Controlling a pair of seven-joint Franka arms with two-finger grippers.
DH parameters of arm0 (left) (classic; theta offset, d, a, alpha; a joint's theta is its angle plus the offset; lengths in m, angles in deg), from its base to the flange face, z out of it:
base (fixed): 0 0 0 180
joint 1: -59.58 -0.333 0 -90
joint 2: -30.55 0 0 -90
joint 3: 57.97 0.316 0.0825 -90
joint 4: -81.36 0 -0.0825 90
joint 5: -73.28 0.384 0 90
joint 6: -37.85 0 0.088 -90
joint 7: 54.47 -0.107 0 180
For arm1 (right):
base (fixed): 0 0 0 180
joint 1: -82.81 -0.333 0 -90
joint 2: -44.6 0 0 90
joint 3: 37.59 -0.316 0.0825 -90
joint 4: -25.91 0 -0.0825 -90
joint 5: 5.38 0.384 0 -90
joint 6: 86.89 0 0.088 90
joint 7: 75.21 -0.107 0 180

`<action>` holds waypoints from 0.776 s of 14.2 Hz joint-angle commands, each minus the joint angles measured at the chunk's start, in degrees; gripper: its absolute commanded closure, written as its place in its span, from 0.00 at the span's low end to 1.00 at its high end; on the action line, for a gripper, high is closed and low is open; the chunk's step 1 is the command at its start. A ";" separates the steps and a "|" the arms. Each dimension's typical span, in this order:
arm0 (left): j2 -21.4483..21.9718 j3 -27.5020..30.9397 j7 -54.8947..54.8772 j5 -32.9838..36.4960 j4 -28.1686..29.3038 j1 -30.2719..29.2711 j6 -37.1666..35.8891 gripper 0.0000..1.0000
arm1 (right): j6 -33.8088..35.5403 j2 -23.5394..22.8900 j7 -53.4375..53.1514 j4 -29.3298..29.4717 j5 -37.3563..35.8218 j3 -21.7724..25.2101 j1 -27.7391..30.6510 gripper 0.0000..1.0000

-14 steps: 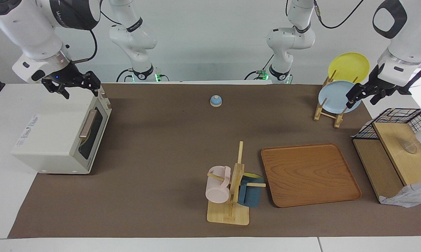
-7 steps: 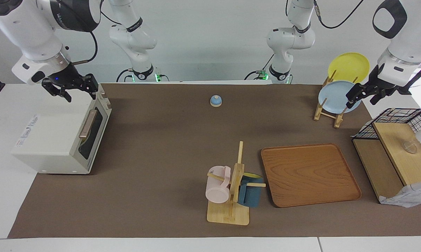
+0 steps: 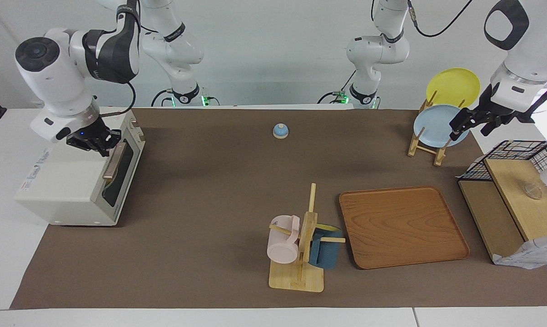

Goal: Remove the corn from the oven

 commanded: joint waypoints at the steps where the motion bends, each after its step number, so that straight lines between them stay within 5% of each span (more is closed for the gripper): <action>1: 0.94 -0.06 -0.57 -0.35 0.73 -0.28 0.28 0.00 | -1.08 1.06 -1.42 -1.88 -0.41 -0.49 0.70 1.00; 11: 0.85 0.03 -0.57 -0.35 0.73 -0.36 0.28 0.00 | -4.41 0.10 -2.73 -4.87 -1.55 -0.49 0.70 1.00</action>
